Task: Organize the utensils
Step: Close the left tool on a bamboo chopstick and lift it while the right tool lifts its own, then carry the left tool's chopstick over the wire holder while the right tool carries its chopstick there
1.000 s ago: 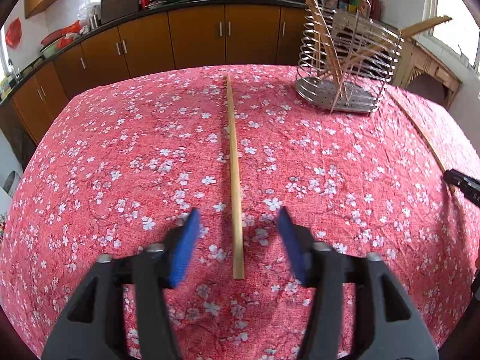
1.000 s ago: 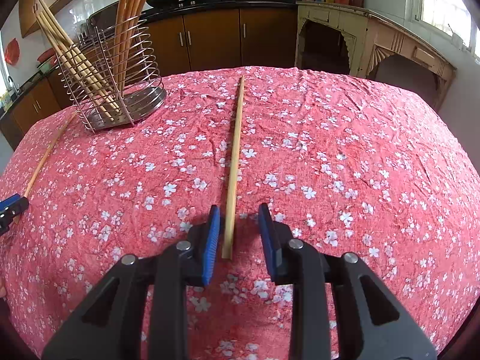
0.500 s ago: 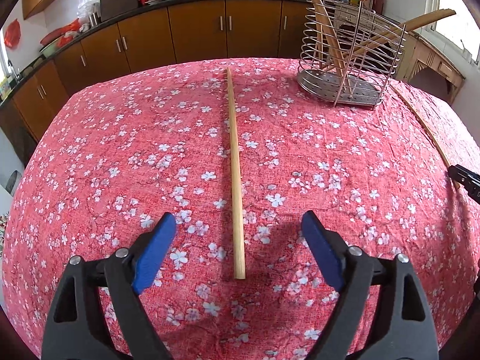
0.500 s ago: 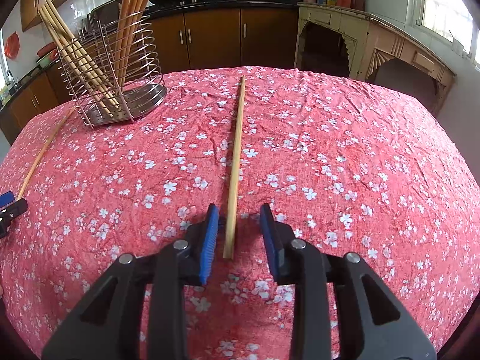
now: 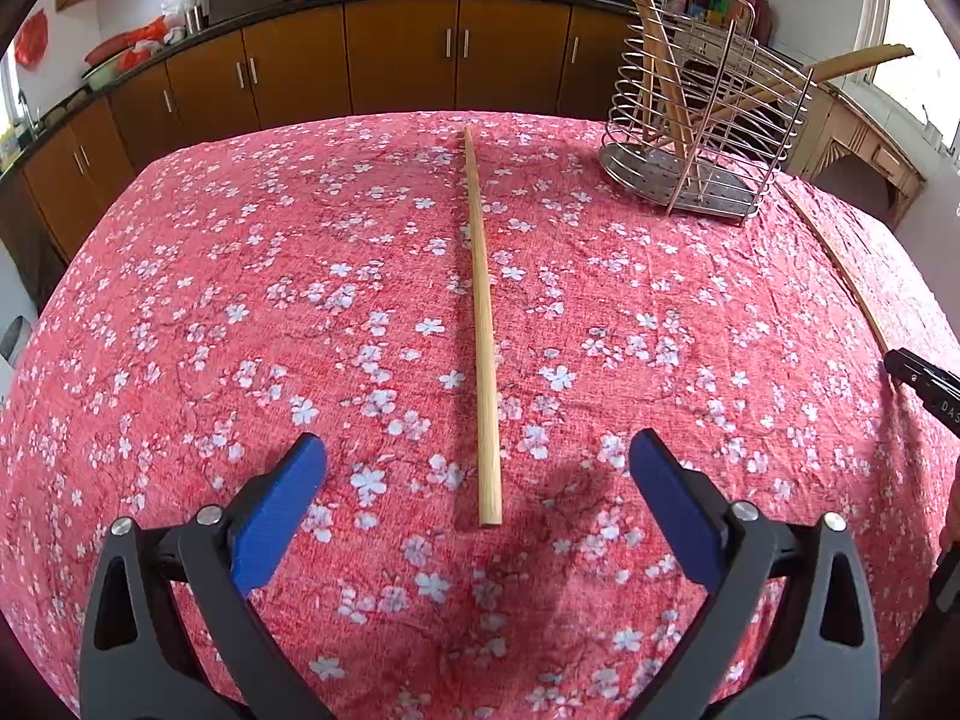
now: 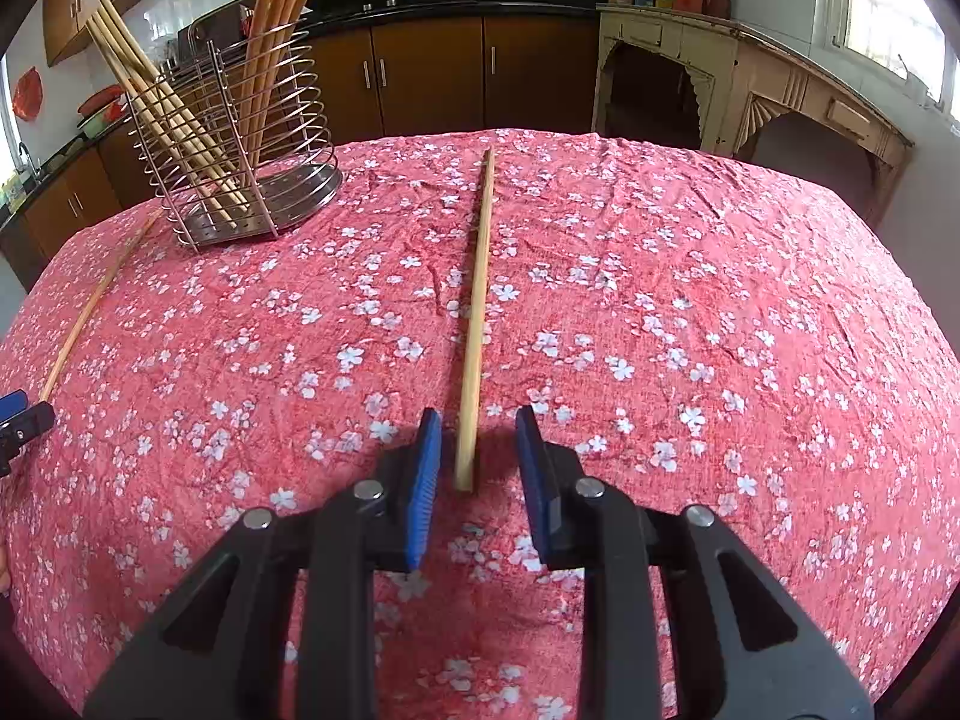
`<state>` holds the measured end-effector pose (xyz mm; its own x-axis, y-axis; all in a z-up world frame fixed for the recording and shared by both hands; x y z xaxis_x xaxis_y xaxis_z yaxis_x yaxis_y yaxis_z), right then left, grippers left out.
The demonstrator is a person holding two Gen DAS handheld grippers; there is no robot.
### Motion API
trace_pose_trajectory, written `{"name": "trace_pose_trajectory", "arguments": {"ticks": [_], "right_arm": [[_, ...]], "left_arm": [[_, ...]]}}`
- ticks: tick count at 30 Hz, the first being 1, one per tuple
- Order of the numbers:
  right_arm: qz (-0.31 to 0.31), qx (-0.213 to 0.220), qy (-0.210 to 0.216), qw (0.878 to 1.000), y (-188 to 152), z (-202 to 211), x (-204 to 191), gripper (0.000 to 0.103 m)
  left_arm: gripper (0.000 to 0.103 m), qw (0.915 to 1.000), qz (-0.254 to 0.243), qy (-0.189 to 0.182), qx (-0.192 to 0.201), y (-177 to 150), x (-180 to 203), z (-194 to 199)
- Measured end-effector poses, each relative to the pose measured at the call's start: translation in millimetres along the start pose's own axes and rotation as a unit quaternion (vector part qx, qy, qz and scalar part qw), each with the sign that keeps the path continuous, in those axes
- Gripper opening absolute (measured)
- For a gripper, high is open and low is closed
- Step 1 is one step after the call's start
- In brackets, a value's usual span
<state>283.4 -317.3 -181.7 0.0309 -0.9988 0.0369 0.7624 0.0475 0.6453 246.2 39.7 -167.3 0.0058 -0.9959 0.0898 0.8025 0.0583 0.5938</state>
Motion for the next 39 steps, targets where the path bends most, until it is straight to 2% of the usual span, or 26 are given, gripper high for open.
{"name": "trace_pose_trajectory", "arguments": {"ticks": [6, 8, 12, 14, 15, 16, 19, 24, 34, 39], "right_arm": [[-0.001, 0.0, 0.003, 1.0, 0.6, 0.3, 0.0, 0.025], [0.0, 0.0, 0.002, 1.0, 0.9, 0.2, -0.2, 0.025], [0.005, 0.0, 0.0, 1.0, 1.2, 0.5, -1.6, 0.023], [0.008, 0.0, 0.001, 1.0, 0.7, 0.9, -2.7, 0.018], [0.009, 0.0, 0.001, 1.0, 0.4, 1.2, -3.2, 0.012], [0.011, -0.001, -0.001, 1.0, -0.4, 1.7, -4.1, 0.009], [0.008, 0.0, -0.004, 1.0, -1.8, 3.2, -4.5, 0.007], [-0.004, 0.015, -0.002, 1.0, -6.9, 14.2, 2.4, 0.007], [0.0, 0.112, -0.001, 0.994, 15.6, 94.6, 16.6, 0.007], [-0.011, 0.152, 0.0, 0.988, 35.0, 119.7, 24.9, 0.007]], "left_arm": [[0.084, 0.9995, -0.007, 0.029, 0.002, 0.8, 1.0, 3.3], [0.069, 0.9995, -0.01, 0.03, 0.006, 0.4, 0.5, 7.4], [0.054, 0.9994, -0.023, 0.022, 0.012, -3.0, 4.9, 14.4], [0.04, 0.9993, -0.028, 0.02, 0.014, -4.0, 7.7, 16.9], [0.036, 0.9992, -0.031, 0.019, 0.015, -4.6, 9.4, 17.5], [0.026, 0.9991, -0.034, 0.019, 0.016, -5.0, 10.7, 18.1], [0.008, 0.9988, -0.043, 0.017, 0.016, -5.7, 15.3, 18.0], [0.007, 0.9993, -0.034, 0.006, 0.012, -6.6, 12.2, 22.9], [0.007, 0.9935, -0.035, -0.006, 0.108, 19.7, 14.1, 96.3], [0.007, 0.9898, -0.023, -0.009, 0.141, 38.5, 14.6, 117.1]]}}
Point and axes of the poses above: each gripper's, at about its wrist camera, not at the fingertips, and z roughly against the way its jaws point, x to its right, y to its top, the point moved 6 cm from there along -z, roughly the way its jaws point, and after that the axes turned 4 degrees about z, right-handed, at the moved point
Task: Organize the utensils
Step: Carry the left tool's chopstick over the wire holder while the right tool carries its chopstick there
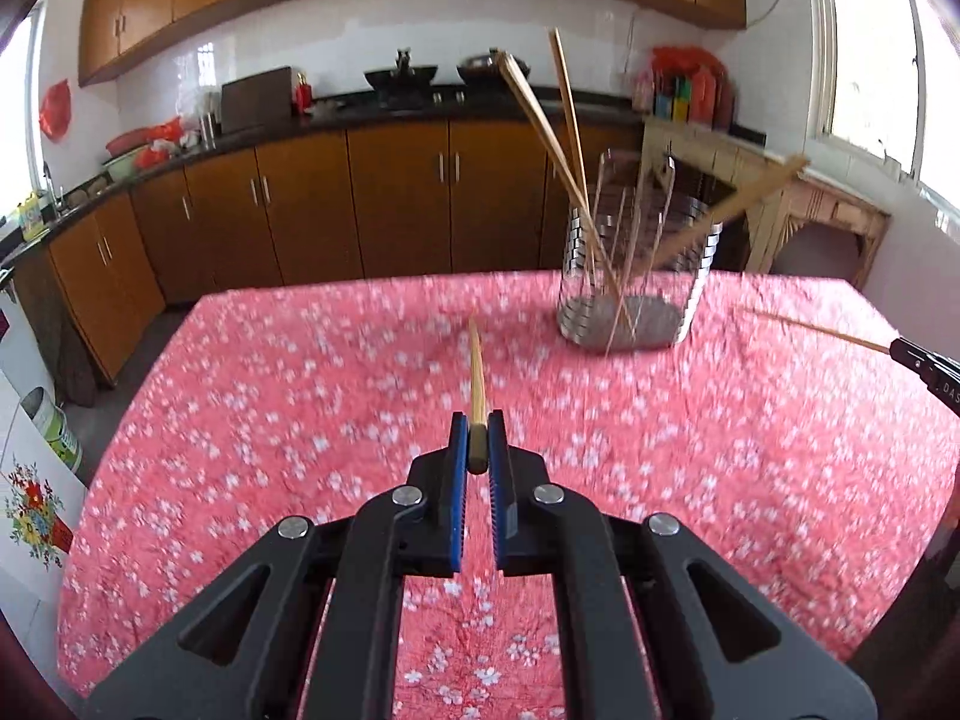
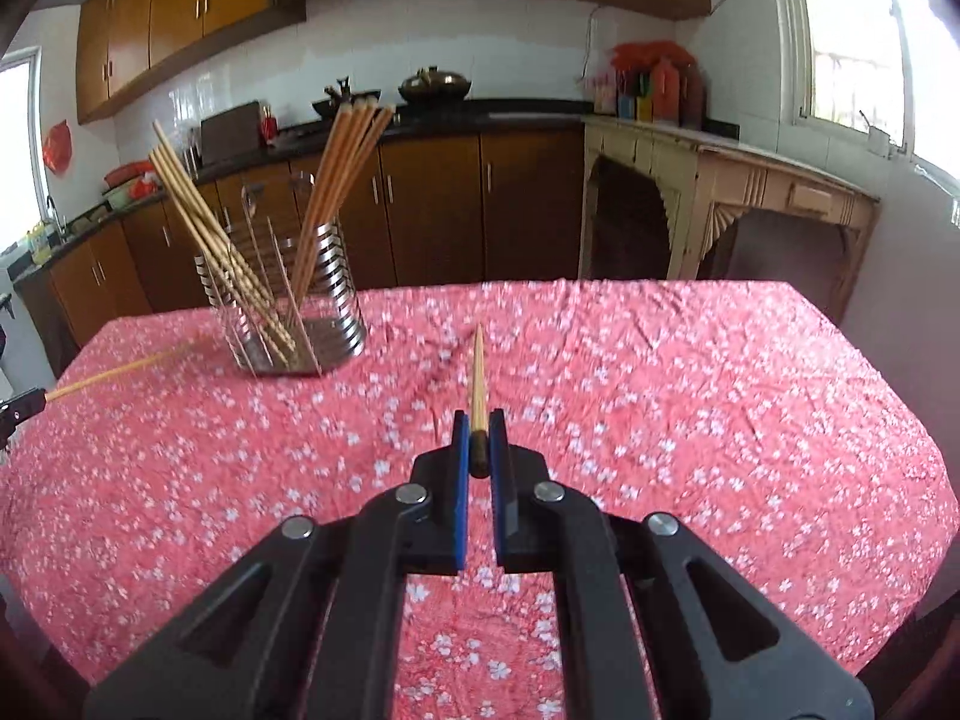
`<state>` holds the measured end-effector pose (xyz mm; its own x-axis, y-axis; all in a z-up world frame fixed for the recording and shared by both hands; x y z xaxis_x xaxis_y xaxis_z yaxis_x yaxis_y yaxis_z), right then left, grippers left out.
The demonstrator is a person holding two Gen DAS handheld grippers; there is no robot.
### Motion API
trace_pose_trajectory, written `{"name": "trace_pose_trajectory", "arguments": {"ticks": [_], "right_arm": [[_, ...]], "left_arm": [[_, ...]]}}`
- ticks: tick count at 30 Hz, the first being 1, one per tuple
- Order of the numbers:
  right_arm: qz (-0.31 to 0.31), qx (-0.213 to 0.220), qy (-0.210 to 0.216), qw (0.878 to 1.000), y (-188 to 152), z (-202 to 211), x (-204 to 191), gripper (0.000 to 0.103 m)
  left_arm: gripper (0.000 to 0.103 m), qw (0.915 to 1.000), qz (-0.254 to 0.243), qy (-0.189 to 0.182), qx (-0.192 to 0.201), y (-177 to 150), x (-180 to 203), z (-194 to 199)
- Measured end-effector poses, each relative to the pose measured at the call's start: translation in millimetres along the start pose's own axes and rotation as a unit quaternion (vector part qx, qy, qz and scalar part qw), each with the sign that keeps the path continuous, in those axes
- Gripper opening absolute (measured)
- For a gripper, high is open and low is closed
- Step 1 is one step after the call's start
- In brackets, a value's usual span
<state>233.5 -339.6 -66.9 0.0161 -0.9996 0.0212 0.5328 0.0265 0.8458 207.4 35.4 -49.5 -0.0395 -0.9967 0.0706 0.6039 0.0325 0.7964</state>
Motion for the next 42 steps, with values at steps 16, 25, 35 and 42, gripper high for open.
{"name": "trace_pose_trajectory", "arguments": {"ticks": [16, 25, 35, 42], "right_arm": [[-0.003, 0.137, 0.001, 0.991, 101.5, 51.9, -5.1, 0.007], [-0.004, 0.151, 0.028, 0.988, 121.2, 66.1, -18.1, 0.007], [-0.028, 0.159, 0.108, 0.981, 159.8, 85.9, -37.9, 0.007], [-0.014, 0.188, 0.135, 0.973, 200.5, 107.1, -59.4, 0.007]], "left_arm": [[0.007, 0.9947, 0.041, -0.006, 0.094, 73.9, -8.7, 32.0], [0.007, 0.9922, 0.039, -0.006, 0.119, 89.7, -8.6, 46.5], [0.006, 0.9877, 0.044, -0.037, 0.146, 129.2, 10.1, 63.1], [0.007, 0.9767, 0.05, -0.077, 0.194, 184.6, 37.7, 86.2]]}}
Point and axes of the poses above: each gripper's, at about its wrist camera, not at the fingertips, and z roughly against the way its jaws point, x to its right, y to its top, the point moved 6 cm from there along -z, roughly the way its jaws point, and after that the axes turned 4 degrees about z, right-handed, at the moved point
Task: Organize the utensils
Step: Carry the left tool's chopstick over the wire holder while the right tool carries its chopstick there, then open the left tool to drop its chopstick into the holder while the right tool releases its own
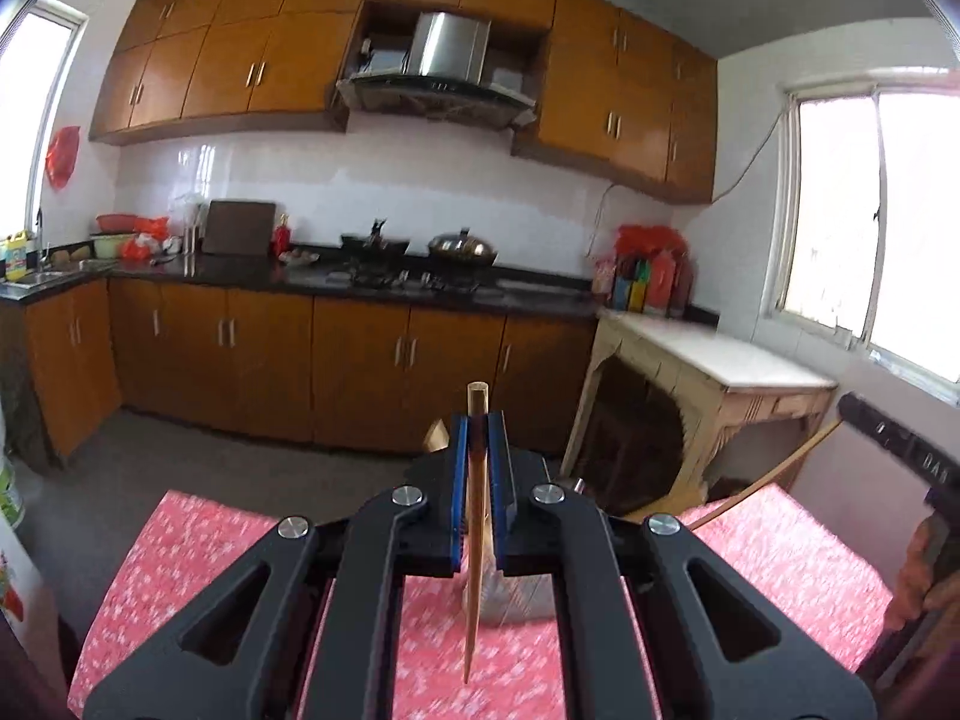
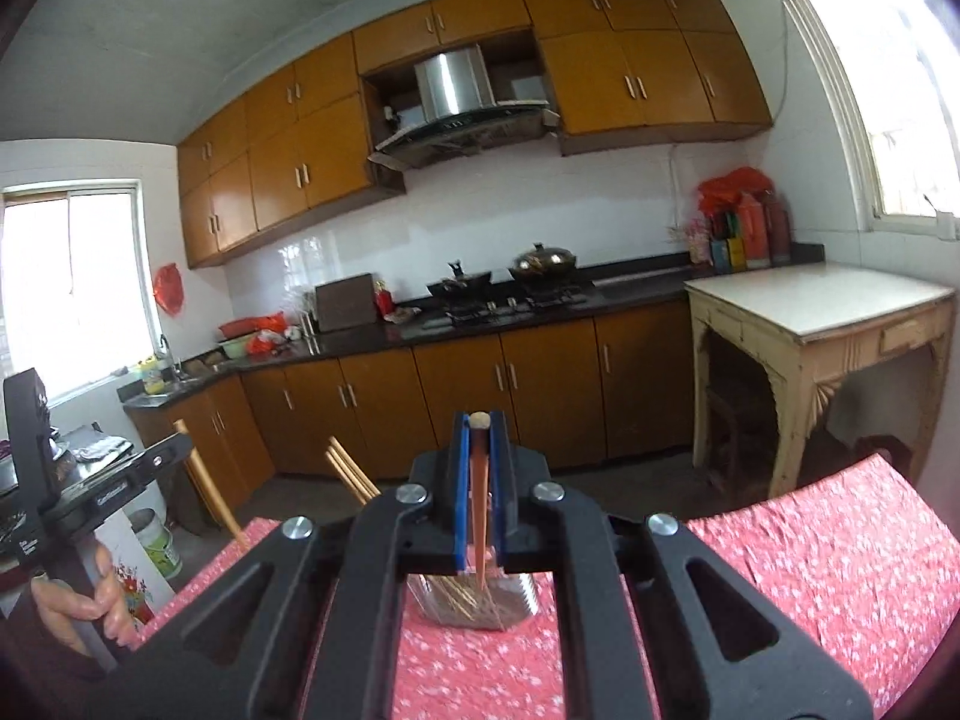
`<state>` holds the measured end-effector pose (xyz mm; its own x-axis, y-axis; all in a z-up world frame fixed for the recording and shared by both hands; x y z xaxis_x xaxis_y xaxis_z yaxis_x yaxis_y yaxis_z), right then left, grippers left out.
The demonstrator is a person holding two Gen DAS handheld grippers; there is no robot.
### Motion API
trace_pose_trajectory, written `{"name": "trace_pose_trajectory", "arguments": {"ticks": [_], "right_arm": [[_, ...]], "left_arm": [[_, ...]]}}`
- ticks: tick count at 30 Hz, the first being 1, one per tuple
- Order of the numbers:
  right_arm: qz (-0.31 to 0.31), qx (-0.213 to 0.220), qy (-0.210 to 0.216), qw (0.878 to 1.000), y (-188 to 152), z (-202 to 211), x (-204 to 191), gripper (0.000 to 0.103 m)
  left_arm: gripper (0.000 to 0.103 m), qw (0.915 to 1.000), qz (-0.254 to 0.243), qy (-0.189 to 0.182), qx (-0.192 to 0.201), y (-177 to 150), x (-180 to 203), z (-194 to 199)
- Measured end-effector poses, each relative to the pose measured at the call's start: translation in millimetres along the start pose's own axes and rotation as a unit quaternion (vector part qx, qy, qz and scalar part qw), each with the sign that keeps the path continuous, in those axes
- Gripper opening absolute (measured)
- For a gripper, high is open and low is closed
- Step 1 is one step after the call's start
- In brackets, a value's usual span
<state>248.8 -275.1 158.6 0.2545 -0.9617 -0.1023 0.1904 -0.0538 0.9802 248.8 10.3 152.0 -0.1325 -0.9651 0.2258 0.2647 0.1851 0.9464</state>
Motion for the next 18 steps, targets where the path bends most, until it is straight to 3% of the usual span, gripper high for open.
{"name": "trace_pose_trajectory", "arguments": {"ticks": [9, 15, 18], "right_arm": [[0.017, -0.006, -0.009, 1.0, 28.8, -52.4, -11.9, 0.007], [0.018, -0.044, -0.008, 0.999, 21.5, -99.9, -7.7, 0.007], [0.015, -0.062, -0.007, 0.998, 14.5, -119.2, -5.1, 0.007]], "left_arm": [[0.007, 0.9964, 0.015, 0.009, 0.083, 45.0, 27.4, -27.8], [0.007, 0.9965, 0.042, 0.006, 0.073, 36.9, 28.0, -67.7], [0.007, 0.9971, 0.041, 0.024, 0.06, 21.9, 23.1, -91.8]]}}
Point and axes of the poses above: each gripper's, at about its wrist camera, not at the fingertips, and z roughly against the way its jaws point, x to its right, y to its top, the point moved 6 cm from there along -z, roughly the way its jaws point, and after that the axes turned 4 degrees about z, right-handed, at the moved point
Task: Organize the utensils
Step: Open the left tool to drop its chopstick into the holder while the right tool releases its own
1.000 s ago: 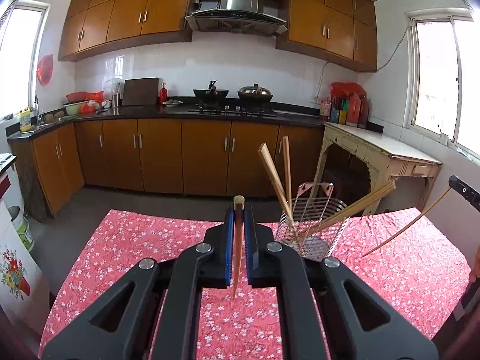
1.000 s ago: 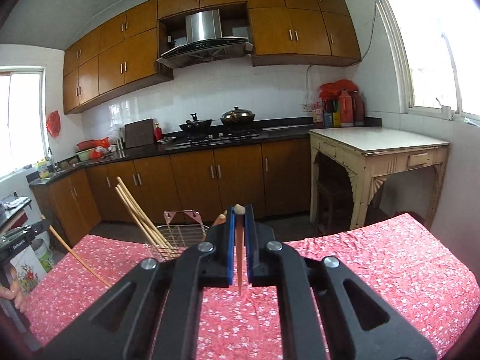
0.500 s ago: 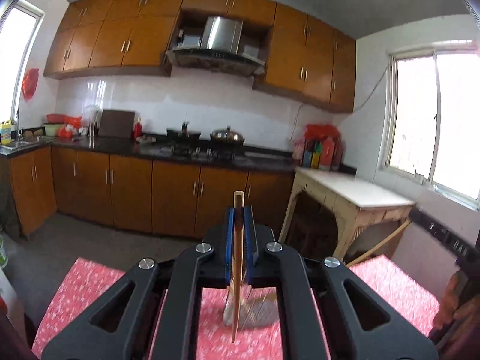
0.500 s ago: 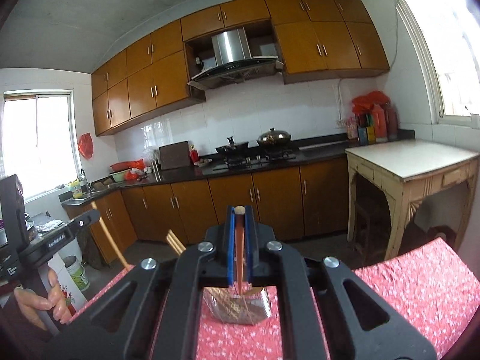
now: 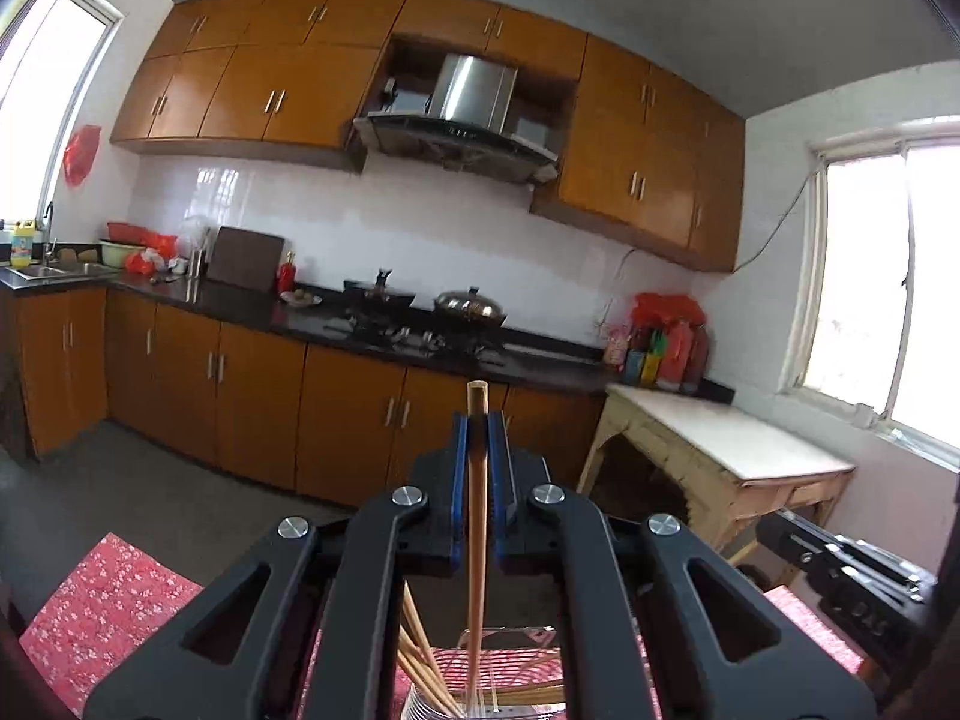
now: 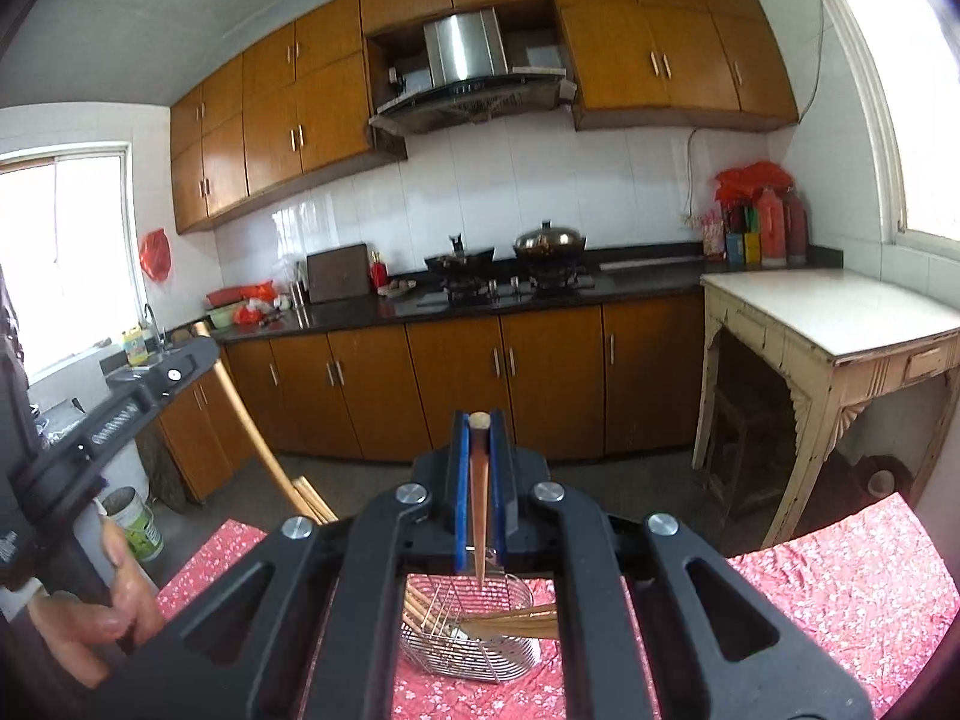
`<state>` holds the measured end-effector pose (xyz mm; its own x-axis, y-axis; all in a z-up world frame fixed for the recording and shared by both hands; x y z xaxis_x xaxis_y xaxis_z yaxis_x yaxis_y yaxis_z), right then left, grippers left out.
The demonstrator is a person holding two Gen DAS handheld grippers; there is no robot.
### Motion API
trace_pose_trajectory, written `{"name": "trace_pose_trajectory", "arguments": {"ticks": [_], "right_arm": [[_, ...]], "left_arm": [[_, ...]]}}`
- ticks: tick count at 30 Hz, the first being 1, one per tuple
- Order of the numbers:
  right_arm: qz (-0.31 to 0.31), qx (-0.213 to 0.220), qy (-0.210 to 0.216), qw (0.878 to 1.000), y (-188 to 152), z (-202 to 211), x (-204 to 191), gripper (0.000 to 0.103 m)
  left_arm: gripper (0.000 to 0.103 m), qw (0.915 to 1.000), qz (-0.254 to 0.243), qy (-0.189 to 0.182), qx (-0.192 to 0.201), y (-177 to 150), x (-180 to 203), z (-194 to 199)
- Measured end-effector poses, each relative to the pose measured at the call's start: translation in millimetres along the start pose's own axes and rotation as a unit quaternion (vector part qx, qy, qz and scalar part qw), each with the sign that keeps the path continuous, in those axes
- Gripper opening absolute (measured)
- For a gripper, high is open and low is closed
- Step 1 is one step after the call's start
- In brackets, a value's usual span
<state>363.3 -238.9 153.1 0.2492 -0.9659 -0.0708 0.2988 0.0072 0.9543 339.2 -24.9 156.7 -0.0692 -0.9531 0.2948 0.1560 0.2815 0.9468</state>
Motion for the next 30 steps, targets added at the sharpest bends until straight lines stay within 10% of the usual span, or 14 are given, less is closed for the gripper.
{"name": "trace_pose_trajectory", "arguments": {"ticks": [26, 27, 30], "right_arm": [[-0.008, -0.074, -0.013, 0.997, -53.7, -68.3, 9.6, 0.009], [0.0, -0.065, -0.028, 0.997, -52.9, -63.9, 10.1, 0.021], [0.002, -0.043, -0.048, 0.998, -51.1, -48.4, 15.5, 0.056]], "left_arm": [[0.009, 0.9954, -0.012, 0.023, -0.092, -51.9, -24.6, -41.5], [0.011, 0.9952, -0.013, 0.024, -0.094, -51.6, -26.2, -39.6], [0.071, 0.9953, -0.024, 0.05, -0.079, -46.3, -37.0, -20.9]]}}
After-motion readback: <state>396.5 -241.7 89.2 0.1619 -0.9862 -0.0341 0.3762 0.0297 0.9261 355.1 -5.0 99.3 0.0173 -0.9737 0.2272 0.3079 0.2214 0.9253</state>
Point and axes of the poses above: each gripper's, at about its wrist camera, not at the fingertips, and z roughly against the way its jaws point, x to its right, y to its top, the point moved 6 cm from there along -z, roughly the way its jaws point, and after that the axes turned 4 degrees about z, right-handed, at the moved point
